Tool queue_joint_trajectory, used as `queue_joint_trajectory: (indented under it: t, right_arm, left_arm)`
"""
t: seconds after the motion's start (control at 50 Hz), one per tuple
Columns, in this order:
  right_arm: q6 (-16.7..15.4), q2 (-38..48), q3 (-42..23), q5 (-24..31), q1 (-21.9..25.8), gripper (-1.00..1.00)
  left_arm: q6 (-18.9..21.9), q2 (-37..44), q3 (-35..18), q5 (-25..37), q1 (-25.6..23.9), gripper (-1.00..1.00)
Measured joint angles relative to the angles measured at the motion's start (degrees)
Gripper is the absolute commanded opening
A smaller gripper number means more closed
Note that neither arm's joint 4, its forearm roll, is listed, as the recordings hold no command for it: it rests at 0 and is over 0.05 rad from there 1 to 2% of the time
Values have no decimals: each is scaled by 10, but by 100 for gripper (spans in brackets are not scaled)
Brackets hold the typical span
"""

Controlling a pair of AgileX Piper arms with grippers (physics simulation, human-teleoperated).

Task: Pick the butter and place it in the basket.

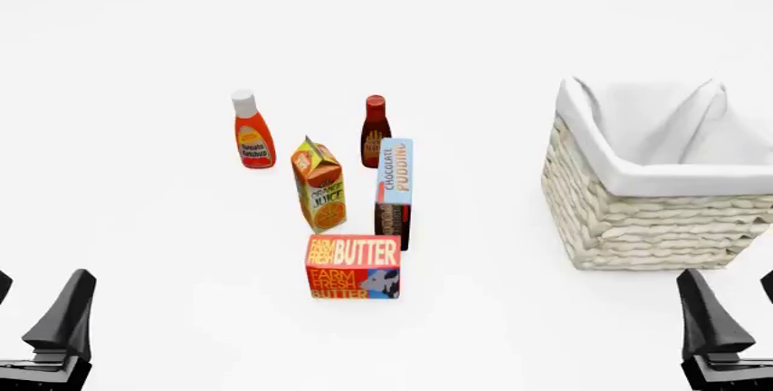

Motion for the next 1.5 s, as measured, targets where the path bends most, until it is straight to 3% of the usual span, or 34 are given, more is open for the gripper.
queue_joint_trajectory:
  t: [0.46,0.66,1.06,1.5]
  right_arm:
    - [-3,8,-8,4,6,100]
    - [-19,23,-36,18,23,100]
    - [-73,113,-175,81,78,100]
    - [-127,221,-349,200,162,100]
  left_arm:
    - [0,0,0,0,0,100]
    - [0,0,0,0,0,100]
    - [0,0,0,0,0,100]
    - [0,0,0,0,0,100]
